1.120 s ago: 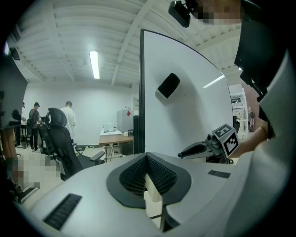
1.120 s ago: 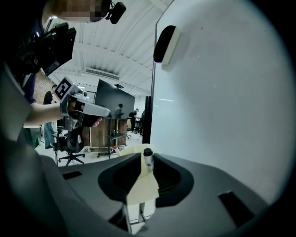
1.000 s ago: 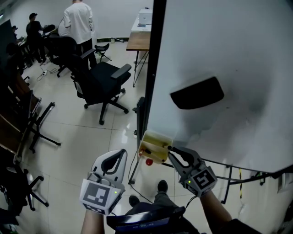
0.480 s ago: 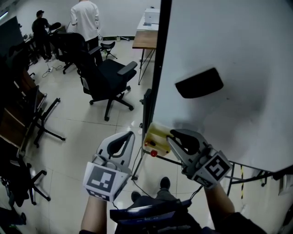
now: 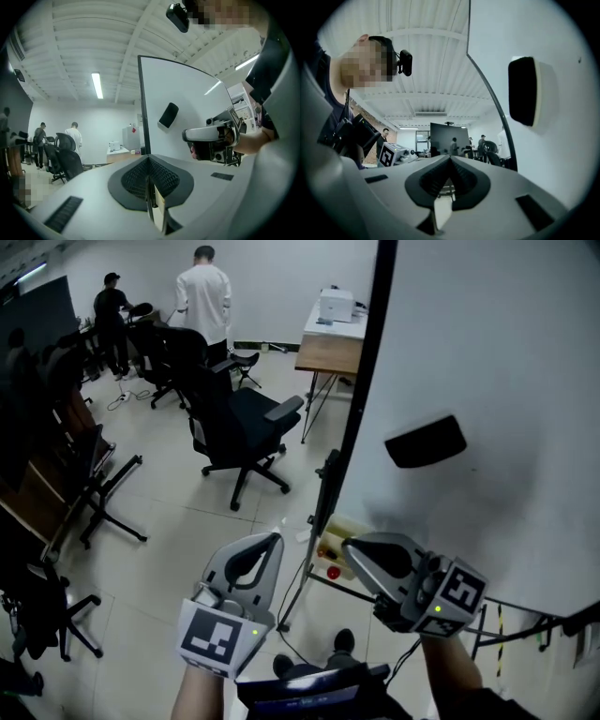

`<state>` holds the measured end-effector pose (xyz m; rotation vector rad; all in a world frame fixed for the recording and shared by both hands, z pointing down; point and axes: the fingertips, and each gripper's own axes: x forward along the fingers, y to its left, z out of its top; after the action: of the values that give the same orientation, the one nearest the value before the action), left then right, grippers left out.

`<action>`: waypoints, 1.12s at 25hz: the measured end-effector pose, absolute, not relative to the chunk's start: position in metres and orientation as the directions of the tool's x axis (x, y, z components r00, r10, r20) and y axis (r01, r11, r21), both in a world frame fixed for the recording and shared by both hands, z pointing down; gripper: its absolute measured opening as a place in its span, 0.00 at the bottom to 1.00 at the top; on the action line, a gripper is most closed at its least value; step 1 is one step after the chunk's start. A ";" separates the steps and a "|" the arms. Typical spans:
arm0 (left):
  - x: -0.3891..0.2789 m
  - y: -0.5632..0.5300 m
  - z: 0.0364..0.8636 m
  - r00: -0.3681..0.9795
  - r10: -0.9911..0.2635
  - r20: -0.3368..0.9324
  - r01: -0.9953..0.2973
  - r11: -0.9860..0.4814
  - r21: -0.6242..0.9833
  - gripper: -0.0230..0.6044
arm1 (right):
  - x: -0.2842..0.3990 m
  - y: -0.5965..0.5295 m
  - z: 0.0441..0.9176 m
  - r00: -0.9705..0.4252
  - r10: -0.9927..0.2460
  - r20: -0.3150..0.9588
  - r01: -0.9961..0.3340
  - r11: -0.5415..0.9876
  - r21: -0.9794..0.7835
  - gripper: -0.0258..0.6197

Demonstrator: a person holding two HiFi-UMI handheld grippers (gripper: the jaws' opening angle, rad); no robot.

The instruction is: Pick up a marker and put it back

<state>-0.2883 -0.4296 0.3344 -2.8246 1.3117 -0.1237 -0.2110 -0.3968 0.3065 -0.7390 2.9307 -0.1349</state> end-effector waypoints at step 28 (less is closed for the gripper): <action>-0.186 -0.292 0.336 0.275 -0.950 0.146 -0.957 -0.286 -0.053 0.04 | -0.111 -0.280 0.328 -0.998 -0.057 -0.015 -0.055 0.989 -0.137 0.05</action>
<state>-0.1862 -0.2920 0.3365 -2.5445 1.9038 -0.2382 -0.1111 -0.2799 0.3279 -0.0875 3.1144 -0.2131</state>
